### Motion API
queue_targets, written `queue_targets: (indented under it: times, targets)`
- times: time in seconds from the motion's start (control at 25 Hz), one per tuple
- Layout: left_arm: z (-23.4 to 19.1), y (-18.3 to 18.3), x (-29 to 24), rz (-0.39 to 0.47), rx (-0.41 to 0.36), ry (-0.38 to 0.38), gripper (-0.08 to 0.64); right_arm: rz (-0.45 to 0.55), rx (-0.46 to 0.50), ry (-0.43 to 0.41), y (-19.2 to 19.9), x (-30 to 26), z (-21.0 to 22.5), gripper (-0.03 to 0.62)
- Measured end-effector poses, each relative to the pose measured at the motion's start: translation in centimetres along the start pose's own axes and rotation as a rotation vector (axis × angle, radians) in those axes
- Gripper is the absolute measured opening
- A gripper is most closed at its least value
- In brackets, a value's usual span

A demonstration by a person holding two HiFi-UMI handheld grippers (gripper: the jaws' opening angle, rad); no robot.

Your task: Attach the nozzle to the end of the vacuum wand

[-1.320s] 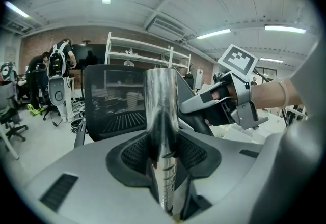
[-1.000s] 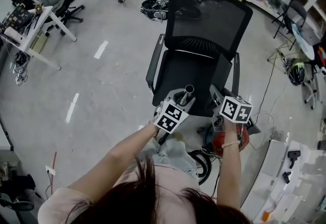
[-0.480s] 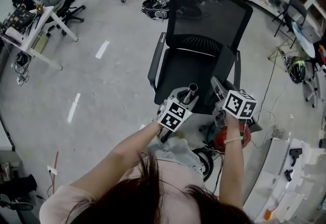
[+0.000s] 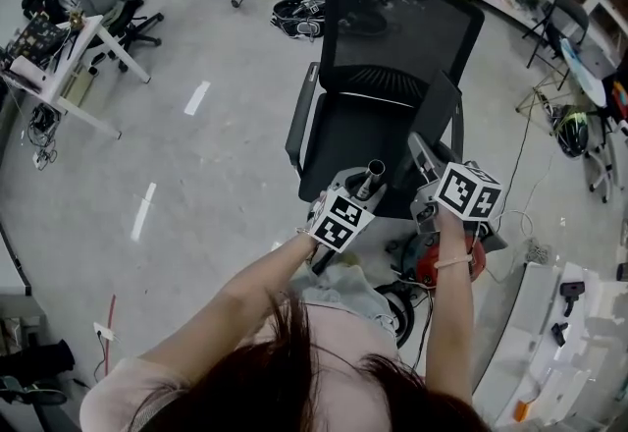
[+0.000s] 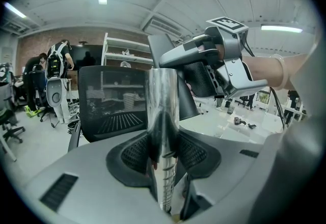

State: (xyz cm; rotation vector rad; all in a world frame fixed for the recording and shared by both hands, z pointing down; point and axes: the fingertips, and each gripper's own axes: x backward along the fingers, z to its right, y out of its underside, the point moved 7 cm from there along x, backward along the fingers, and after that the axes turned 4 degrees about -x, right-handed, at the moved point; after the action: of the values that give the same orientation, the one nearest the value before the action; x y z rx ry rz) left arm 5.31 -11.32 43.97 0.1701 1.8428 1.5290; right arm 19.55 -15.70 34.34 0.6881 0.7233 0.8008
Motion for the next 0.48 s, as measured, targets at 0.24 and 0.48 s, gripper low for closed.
queue_targets:
  times: [0.24, 0.48]
  targets:
    - [0.2, -0.1, 0.1, 0.001, 0.0, 0.001, 0.152, 0.045, -0.023, -0.037, -1.5, 0.2, -1.1, 0.103]
    - [0.5, -0.1, 0.2, 0.005, -0.006, 0.006, 0.152, 0.119, -0.037, -0.086, -3.1, 1.1, -2.6, 0.103]
